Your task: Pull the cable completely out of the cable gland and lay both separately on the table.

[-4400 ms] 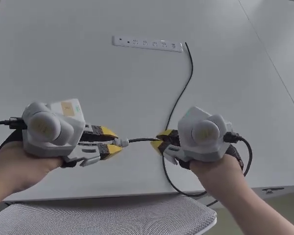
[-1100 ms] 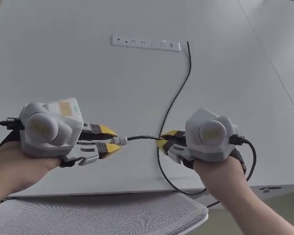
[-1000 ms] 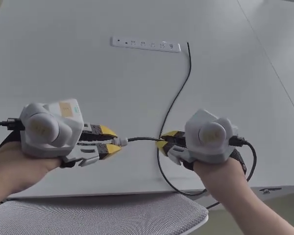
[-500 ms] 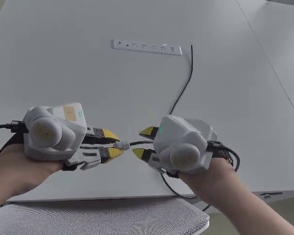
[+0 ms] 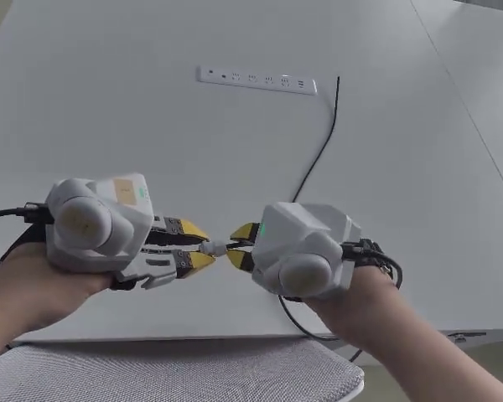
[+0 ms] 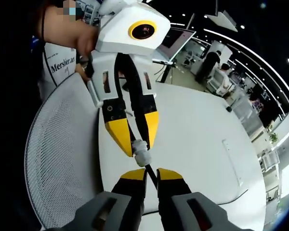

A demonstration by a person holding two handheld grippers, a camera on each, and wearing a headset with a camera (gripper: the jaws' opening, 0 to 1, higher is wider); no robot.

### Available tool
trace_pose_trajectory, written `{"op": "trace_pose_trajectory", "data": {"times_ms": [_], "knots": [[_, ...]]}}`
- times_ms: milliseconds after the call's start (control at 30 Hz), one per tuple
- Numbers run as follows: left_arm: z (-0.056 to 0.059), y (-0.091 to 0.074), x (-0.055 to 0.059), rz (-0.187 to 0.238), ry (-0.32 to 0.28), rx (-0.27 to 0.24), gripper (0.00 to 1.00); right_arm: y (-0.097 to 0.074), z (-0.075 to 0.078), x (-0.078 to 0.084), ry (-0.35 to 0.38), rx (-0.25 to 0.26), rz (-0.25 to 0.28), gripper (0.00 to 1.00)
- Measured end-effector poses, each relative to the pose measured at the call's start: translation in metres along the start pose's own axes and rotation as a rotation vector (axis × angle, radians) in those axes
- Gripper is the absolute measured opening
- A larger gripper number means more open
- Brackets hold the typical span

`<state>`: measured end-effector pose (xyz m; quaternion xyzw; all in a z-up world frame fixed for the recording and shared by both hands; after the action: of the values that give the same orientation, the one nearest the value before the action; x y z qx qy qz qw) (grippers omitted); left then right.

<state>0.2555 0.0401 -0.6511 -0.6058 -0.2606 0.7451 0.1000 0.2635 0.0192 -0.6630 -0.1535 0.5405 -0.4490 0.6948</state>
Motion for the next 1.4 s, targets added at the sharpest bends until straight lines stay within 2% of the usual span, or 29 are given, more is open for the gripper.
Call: {"op": "trace_pose_trajectory", "data": {"times_ms": [100, 433, 833, 900, 1400], "knots": [[-0.003, -0.002, -0.001, 0.007, -0.004, -0.003, 0.15, 0.000, 0.002, -0.002, 0.001, 0.018, 0.009, 0.03], [-0.004, -0.001, -0.003, 0.006, 0.006, -0.001, 0.15, -0.002, 0.006, 0.005, 0.115, 0.030, 0.004, 0.01], [-0.006, 0.000, -0.004, 0.006, 0.007, -0.001, 0.15, -0.005, 0.017, 0.025, 0.321, 0.059, -0.020, 0.01], [-0.007, 0.000, -0.004, 0.007, 0.007, -0.003, 0.15, -0.005, 0.018, 0.027, 0.379, 0.058, -0.018, 0.01], [-0.008, -0.003, -0.002, 0.007, 0.006, -0.015, 0.15, -0.001, 0.021, 0.050, 0.593, 0.070, -0.058, 0.01]]}}
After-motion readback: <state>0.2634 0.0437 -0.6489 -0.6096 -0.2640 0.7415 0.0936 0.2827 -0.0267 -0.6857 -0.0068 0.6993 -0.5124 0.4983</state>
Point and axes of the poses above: the centre of the closed fingertips' face, and the gripper's own axes: y roughly forward along the fingers, z roughly to its right, x roughly out of its underside, the point moved 1 cm from there along -y, roughly backward along the fingers, and after that the axes turned 6 degrees about x, right-handed, at the moved point
